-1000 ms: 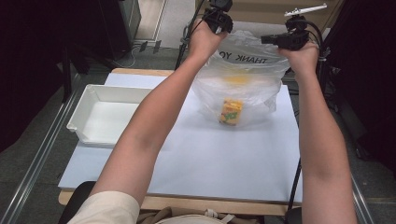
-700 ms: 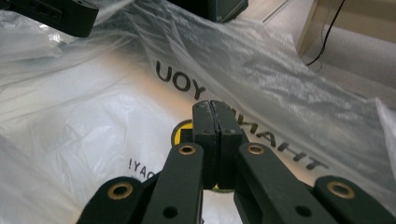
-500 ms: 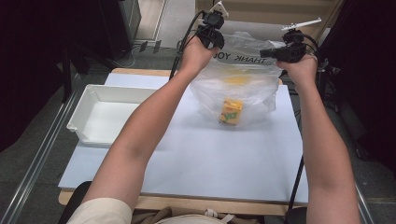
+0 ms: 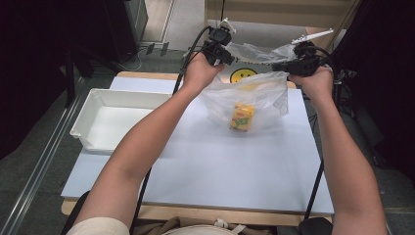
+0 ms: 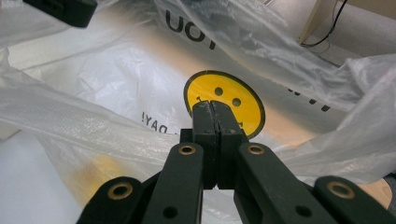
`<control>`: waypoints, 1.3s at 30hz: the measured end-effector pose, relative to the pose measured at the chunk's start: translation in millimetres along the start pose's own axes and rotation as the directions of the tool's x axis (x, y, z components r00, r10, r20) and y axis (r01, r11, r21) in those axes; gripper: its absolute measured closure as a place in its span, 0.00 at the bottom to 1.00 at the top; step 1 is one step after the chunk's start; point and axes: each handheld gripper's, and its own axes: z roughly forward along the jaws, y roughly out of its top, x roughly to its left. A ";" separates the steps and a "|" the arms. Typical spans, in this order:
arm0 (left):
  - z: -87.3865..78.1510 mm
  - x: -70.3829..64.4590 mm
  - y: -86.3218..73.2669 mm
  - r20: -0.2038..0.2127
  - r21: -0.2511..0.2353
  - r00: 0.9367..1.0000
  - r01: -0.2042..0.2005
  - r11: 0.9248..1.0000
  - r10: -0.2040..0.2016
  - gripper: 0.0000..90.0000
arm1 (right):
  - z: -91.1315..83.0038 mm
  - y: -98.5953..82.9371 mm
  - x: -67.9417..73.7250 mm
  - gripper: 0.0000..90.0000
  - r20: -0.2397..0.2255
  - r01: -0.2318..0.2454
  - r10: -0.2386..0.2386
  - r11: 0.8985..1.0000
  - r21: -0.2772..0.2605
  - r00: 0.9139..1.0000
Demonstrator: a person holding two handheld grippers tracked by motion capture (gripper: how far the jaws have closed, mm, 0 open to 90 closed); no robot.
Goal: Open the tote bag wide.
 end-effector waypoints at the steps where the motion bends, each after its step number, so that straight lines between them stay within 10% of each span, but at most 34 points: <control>1: 0.3 -0.1 0.2 0.004 0.000 1.000 0.002 1.000 -0.002 1.00 | 0.0 1.3 -0.3 1.00 -0.001 -0.006 0.006 1.000 -0.011 1.000; 11: -4.2 1.2 9.7 0.003 -0.008 1.000 0.011 1.000 -0.011 1.00 | 20.2 46.5 2.5 1.00 -0.020 -0.011 0.009 0.997 -0.082 1.000; 18: -5.5 1.6 8.8 0.016 -0.013 1.000 0.024 1.000 -0.024 1.00 | 48.7 70.3 3.7 1.00 0.018 -0.007 0.007 1.000 -0.031 1.000; 39: 2.5 -8.3 -9.0 0.018 0.030 1.000 -0.022 0.999 0.021 0.99 | 34.1 -3.0 12.6 1.00 -0.087 -0.010 0.025 0.986 0.166 0.996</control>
